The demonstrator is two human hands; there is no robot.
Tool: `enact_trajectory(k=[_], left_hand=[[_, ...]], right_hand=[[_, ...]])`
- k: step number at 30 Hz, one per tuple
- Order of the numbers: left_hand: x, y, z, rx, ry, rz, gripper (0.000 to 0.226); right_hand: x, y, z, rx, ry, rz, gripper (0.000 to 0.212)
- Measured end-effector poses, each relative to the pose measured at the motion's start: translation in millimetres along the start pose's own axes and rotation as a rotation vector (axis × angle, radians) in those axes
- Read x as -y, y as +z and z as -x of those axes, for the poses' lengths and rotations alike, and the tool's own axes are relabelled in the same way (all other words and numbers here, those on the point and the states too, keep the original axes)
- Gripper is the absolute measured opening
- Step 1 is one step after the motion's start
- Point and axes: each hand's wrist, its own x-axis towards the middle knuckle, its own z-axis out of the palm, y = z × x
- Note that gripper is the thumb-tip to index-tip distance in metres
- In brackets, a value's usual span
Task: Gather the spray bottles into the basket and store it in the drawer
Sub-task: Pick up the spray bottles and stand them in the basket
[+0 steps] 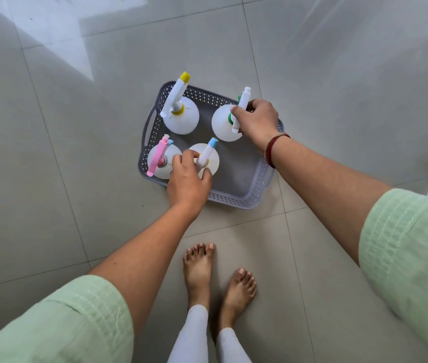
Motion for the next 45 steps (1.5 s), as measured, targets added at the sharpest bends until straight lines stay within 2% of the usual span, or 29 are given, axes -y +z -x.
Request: enact_trajectory(k=[4, 8, 17, 21, 27, 31, 35, 38, 41, 45], left_hand=[[3.2, -1.5, 3.4, -0.006, -0.054, 0.084, 0.044], [4.8, -1.3, 8.5, -0.021, -0.057, 0.104, 0.036], [9.4, -4.2, 10.3, -0.031, 0.015, -0.048, 0.021], [11.5, -2.4, 11.4, -0.022, 0.041, -0.077, 0.023], [8.6, -1.8, 9.4, -0.027, 0.037, -0.123, 0.024], [12.9, -8.5, 15.1, -0.022, 0.028, -0.156, 0.027], [18.5, -17.1, 26.3, 0.017, 0.008, -0.168, 0.047], [17.0, -21.6, 42.9, -0.045, 0.092, -0.231, 0.061], [3.9, -18.6, 66.4, -0.102, 0.218, -0.271, 0.065], [-26.5, 9.5, 105.8, -0.002, 0.492, -0.385, 0.067]], right_hand=[[3.9, -0.7, 3.3, 0.031, 0.027, -0.021, 0.020], [5.3, -1.2, 5.5, 0.039, 0.039, -0.055, 0.019], [4.8, 3.8, 10.6, 0.067, 0.180, -0.366, 0.018], [2.5, 6.6, 11.9, 0.070, 0.202, -0.411, 0.009], [-2.1, 5.0, 13.0, 0.102, 0.194, -0.381, 0.011], [-5.9, -2.9, 19.2, 0.046, 0.182, -0.296, 0.053], [-9.4, -21.0, 35.7, 0.029, 0.141, -0.243, 0.056], [-21.3, -42.3, 56.6, 0.008, 0.104, -0.231, 0.053], [-47.2, -65.9, 81.4, -0.032, 0.092, -0.245, 0.049], [-105.0, -110.2, 121.5, -0.094, 0.160, -0.236, 0.043]])
